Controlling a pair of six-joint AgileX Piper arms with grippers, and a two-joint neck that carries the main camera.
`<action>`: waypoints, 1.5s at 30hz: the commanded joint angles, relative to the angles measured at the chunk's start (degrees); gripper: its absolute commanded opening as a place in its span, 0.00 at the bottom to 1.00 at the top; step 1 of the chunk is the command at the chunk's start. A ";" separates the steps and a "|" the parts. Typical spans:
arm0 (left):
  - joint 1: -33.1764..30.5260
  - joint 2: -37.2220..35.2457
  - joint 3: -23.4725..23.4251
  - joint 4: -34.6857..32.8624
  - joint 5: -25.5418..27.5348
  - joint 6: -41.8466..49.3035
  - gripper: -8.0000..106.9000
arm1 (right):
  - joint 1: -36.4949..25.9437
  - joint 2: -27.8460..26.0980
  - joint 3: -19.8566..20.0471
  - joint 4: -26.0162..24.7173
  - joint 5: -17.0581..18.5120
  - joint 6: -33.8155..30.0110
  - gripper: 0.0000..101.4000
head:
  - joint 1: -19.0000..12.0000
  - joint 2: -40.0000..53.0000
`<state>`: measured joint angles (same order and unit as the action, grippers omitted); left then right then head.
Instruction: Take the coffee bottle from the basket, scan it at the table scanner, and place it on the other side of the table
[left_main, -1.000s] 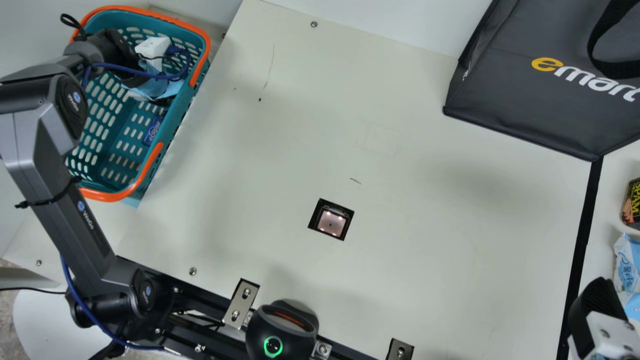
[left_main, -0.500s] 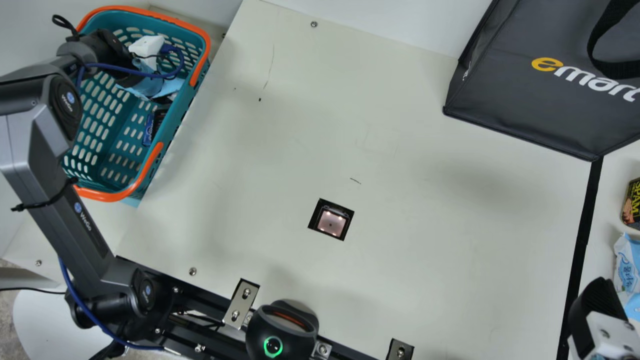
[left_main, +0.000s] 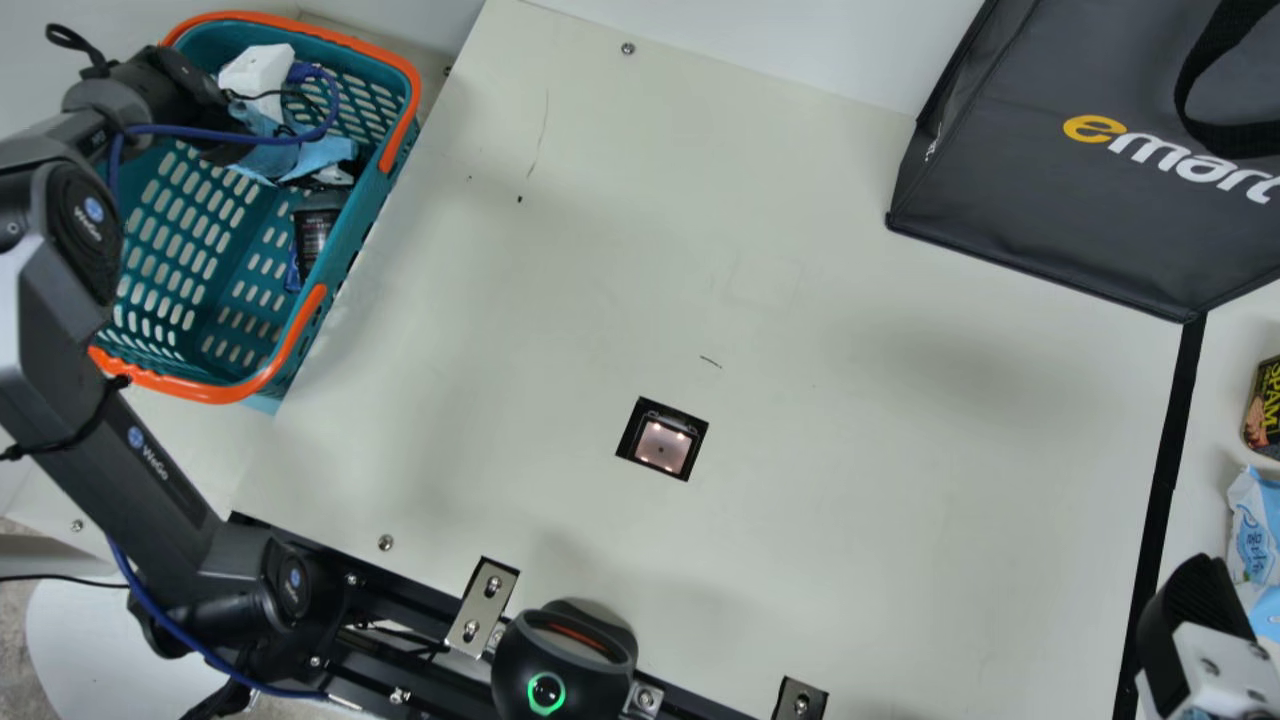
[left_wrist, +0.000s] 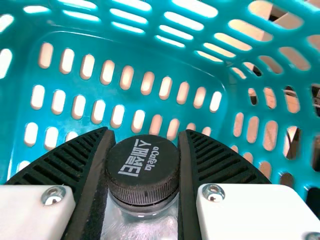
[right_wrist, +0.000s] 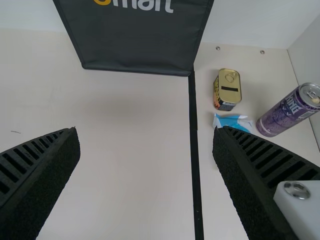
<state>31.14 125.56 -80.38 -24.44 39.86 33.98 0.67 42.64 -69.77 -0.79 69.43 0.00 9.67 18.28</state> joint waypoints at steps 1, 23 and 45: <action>0.07 -1.42 1.08 -0.19 -0.16 0.12 0.00 | 0.00 0.00 0.00 0.00 0.00 0.00 0.94 | -1.75 0.14; 0.60 -13.15 12.09 2.21 -1.00 0.08 0.00 | 0.00 0.00 0.00 0.00 0.00 0.00 0.94 | -1.75 0.14; 1.36 -23.55 17.28 4.73 0.28 -3.04 0.00 | 0.00 0.00 0.00 0.00 0.00 0.00 0.94 | -1.75 0.14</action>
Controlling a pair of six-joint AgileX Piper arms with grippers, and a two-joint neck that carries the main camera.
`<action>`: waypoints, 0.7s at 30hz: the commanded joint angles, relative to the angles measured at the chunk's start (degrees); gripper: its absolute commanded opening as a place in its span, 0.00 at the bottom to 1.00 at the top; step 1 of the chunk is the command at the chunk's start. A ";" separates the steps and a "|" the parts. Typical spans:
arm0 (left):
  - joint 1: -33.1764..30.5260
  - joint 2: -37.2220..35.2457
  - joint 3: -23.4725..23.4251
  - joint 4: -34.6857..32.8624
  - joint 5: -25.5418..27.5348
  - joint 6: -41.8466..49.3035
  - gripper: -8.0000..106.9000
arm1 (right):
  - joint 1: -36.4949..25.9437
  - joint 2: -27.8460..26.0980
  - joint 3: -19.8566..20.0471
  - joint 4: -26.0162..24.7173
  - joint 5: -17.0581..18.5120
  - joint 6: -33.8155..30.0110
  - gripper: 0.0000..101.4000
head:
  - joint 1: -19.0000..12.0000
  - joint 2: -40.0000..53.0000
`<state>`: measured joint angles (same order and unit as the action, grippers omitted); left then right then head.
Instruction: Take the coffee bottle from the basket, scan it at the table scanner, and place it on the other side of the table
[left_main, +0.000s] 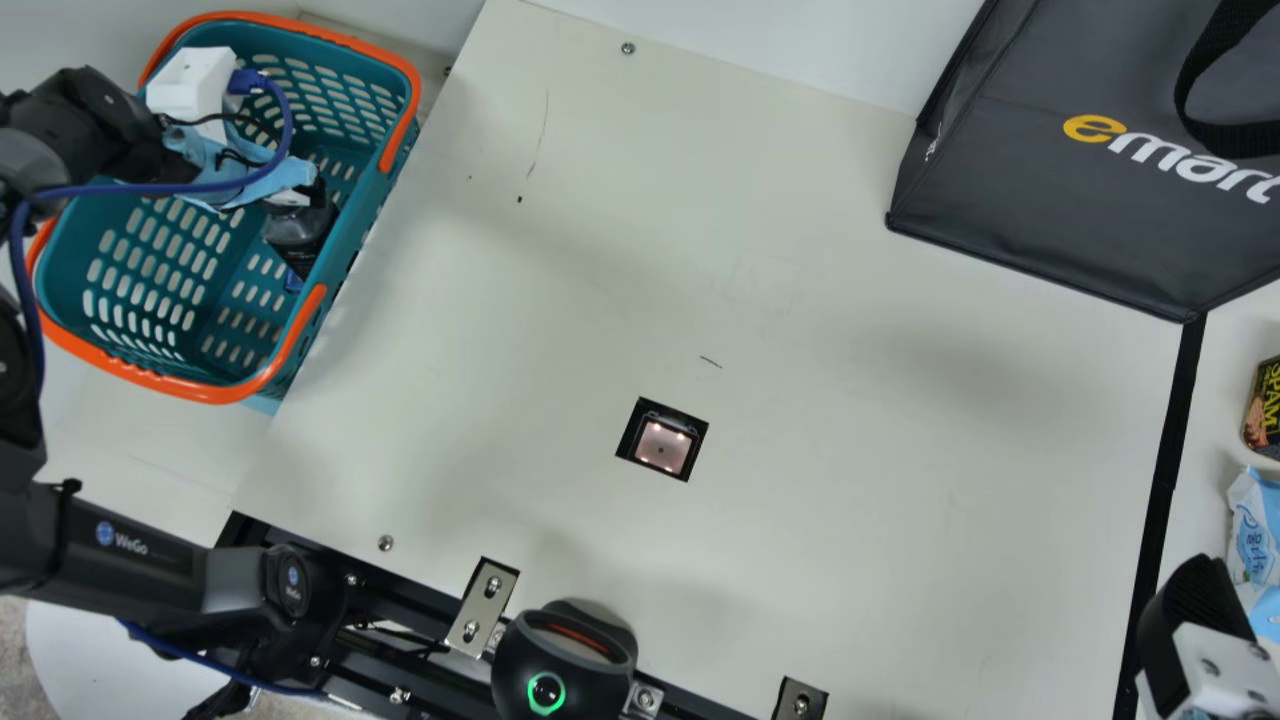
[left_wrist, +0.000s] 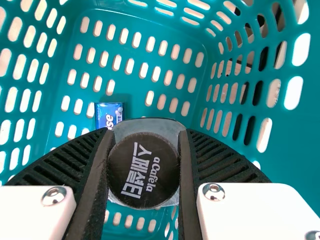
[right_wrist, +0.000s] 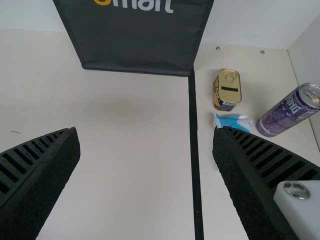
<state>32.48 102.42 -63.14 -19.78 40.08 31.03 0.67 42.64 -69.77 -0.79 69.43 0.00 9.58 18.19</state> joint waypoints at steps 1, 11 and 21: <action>0.12 -0.89 -0.01 0.07 0.30 -0.10 0.00 | 0.00 0.00 0.00 0.00 0.00 0.00 0.94 | -1.66 0.23; 0.69 -5.39 -3.60 1.28 3.66 -2.16 0.00 | 0.00 0.00 0.00 0.00 0.00 0.00 0.94 | -1.66 0.23; -0.34 -9.83 -9.98 5.99 8.09 -7.44 0.00 | 0.00 0.00 0.00 0.00 0.00 0.00 0.94 | -1.66 0.23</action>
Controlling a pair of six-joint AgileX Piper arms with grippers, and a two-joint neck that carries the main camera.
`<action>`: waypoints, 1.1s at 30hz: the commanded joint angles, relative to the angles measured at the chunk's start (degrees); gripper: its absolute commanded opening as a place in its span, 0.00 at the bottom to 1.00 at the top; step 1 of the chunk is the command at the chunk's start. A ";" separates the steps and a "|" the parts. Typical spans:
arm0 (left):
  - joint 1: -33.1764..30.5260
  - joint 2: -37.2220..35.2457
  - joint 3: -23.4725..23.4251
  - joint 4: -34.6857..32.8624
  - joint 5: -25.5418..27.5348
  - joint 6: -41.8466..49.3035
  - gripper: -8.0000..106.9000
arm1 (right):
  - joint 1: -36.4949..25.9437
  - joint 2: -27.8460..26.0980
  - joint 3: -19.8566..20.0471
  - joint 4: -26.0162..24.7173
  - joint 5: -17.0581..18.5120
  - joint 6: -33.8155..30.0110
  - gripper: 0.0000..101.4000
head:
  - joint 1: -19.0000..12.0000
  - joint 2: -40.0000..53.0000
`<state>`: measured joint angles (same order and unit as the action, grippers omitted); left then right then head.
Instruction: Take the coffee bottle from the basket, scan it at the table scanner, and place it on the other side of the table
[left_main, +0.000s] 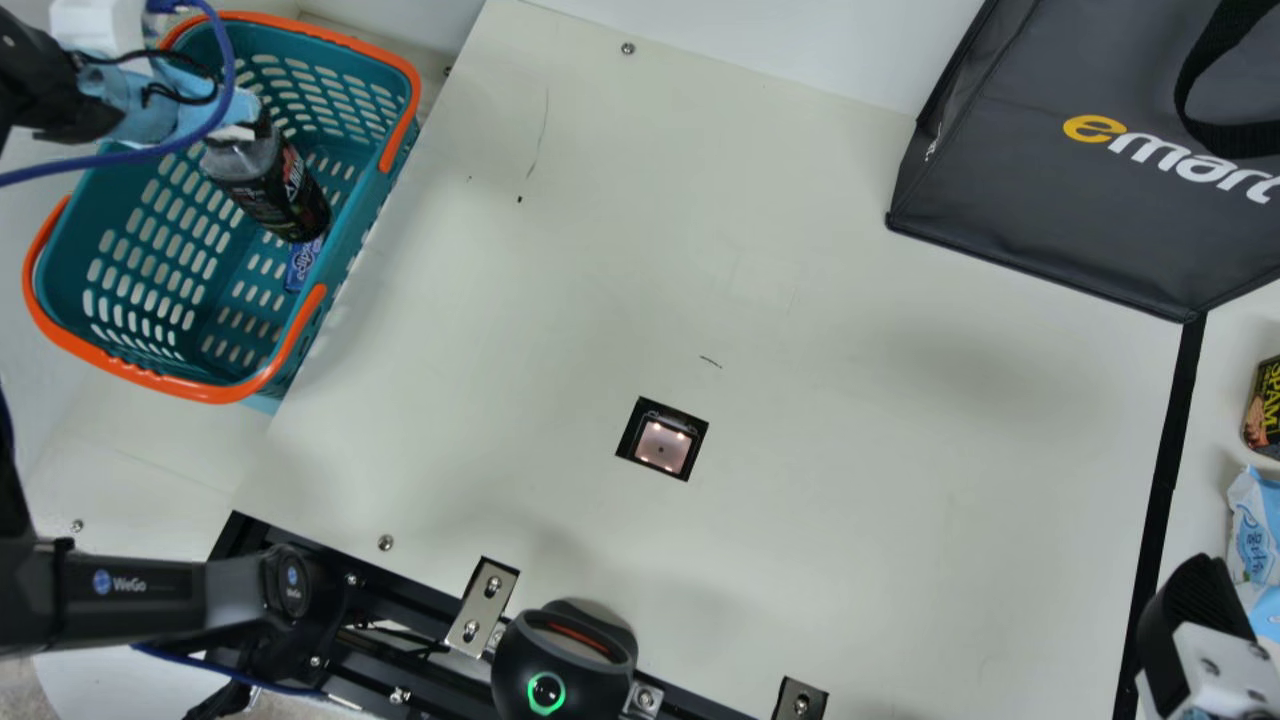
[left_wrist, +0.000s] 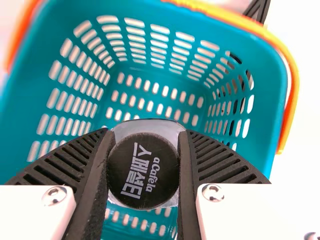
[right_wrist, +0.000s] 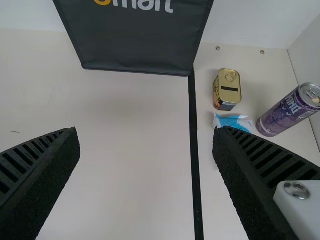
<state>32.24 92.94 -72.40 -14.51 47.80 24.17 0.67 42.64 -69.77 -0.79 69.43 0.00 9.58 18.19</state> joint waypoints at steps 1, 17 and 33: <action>-0.30 -0.81 -1.33 1.12 0.84 -1.08 0.00 | 0.00 0.00 0.00 0.00 0.00 0.00 0.94 | -1.66 0.23; -5.64 -7.90 -9.68 8.92 8.45 -10.03 0.00 | 0.00 0.00 0.00 0.00 0.00 0.00 0.94 | -1.66 0.23; -17.08 -13.18 -11.57 13.56 12.11 -18.76 0.00 | 0.00 0.00 0.00 0.00 0.00 0.00 0.94 | -1.66 0.23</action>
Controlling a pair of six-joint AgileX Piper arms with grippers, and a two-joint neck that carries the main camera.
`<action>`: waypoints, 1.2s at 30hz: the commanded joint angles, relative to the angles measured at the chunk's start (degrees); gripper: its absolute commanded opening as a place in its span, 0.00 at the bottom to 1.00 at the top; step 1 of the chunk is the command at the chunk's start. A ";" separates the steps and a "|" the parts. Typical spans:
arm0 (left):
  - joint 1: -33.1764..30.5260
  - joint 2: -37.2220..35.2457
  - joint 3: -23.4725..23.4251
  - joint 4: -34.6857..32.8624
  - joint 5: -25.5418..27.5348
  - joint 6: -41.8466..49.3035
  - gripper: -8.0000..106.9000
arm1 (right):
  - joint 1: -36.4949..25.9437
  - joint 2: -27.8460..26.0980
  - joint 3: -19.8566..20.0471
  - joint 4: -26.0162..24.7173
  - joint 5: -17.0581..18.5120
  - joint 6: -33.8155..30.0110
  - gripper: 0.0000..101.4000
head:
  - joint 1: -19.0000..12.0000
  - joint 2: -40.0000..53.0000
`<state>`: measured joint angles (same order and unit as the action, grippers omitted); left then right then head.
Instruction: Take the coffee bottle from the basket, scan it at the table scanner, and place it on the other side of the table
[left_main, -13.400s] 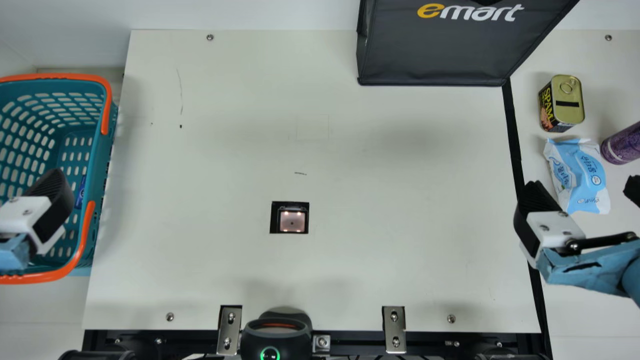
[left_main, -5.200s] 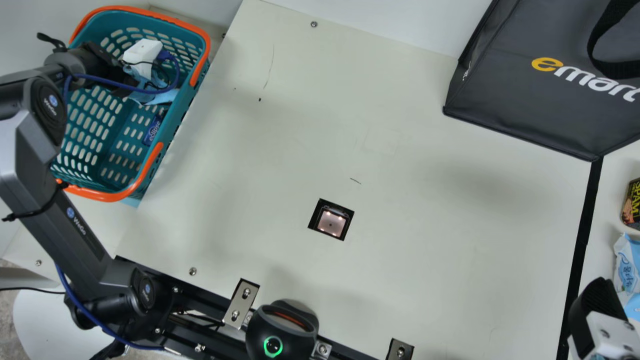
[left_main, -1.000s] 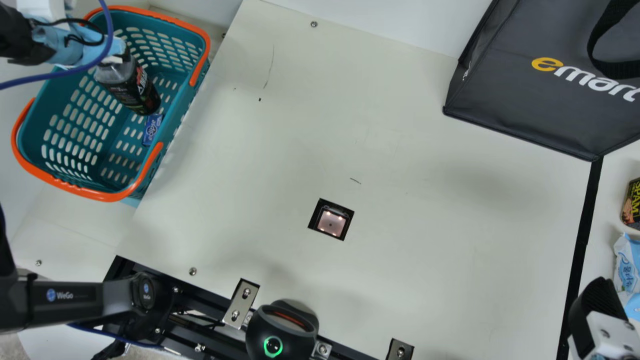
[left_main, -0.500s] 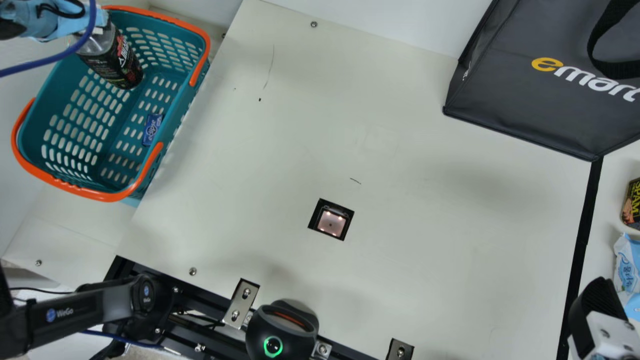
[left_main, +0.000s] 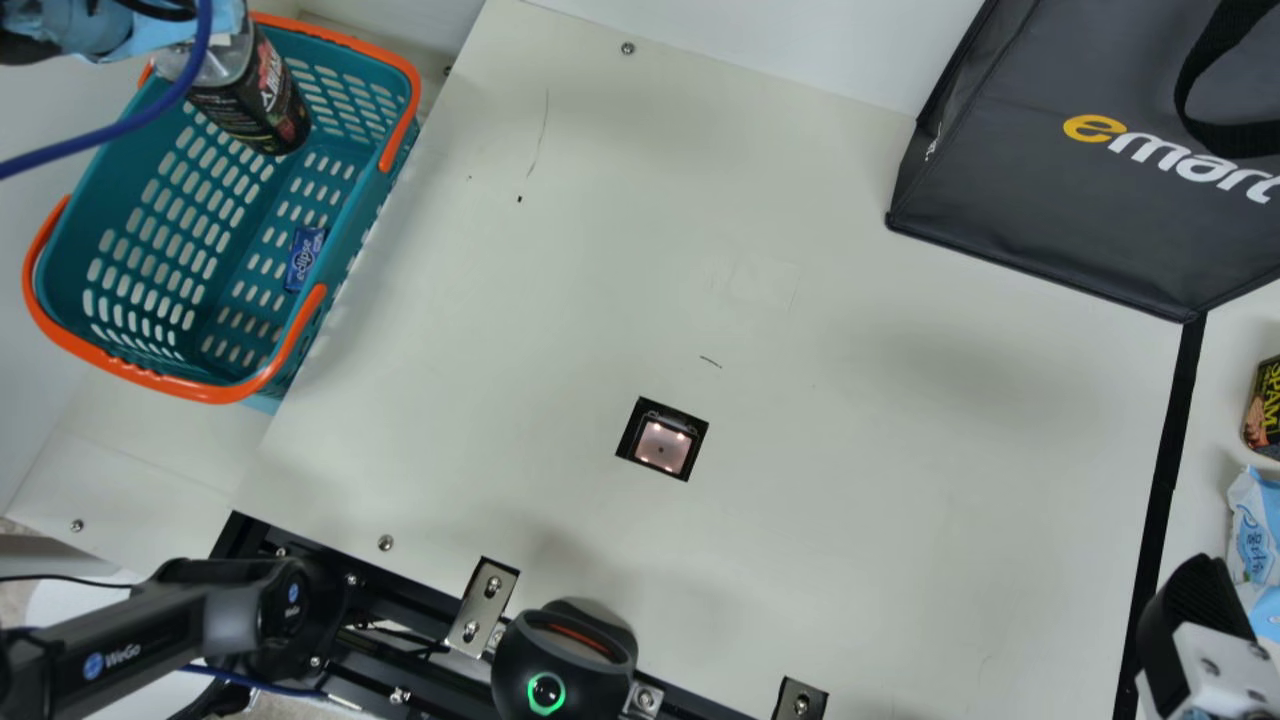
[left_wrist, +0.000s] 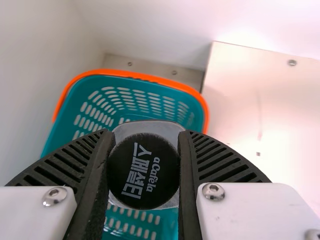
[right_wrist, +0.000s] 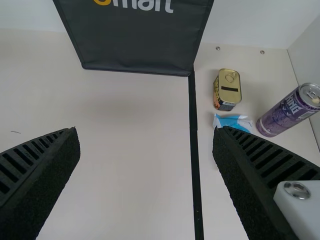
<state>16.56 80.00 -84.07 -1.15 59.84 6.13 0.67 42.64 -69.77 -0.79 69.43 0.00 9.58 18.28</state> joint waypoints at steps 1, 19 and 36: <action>-2.30 -0.58 0.33 0.37 0.13 -1.23 0.00 | 0.00 0.00 0.00 0.00 0.00 0.00 0.94 | -1.66 0.14; -19.27 -4.81 7.62 3.65 -2.25 -11.47 0.00 | 0.00 0.00 0.00 0.00 0.00 0.00 0.94 | -1.66 0.14; -28.22 -7.42 21.51 6.66 -9.54 -18.15 0.00 | 0.00 0.00 0.00 0.00 0.05 0.00 0.94 | -1.66 0.14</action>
<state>-11.34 72.57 -63.56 5.29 50.51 -11.69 0.67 42.64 -69.77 -0.79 69.48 0.00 9.58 18.19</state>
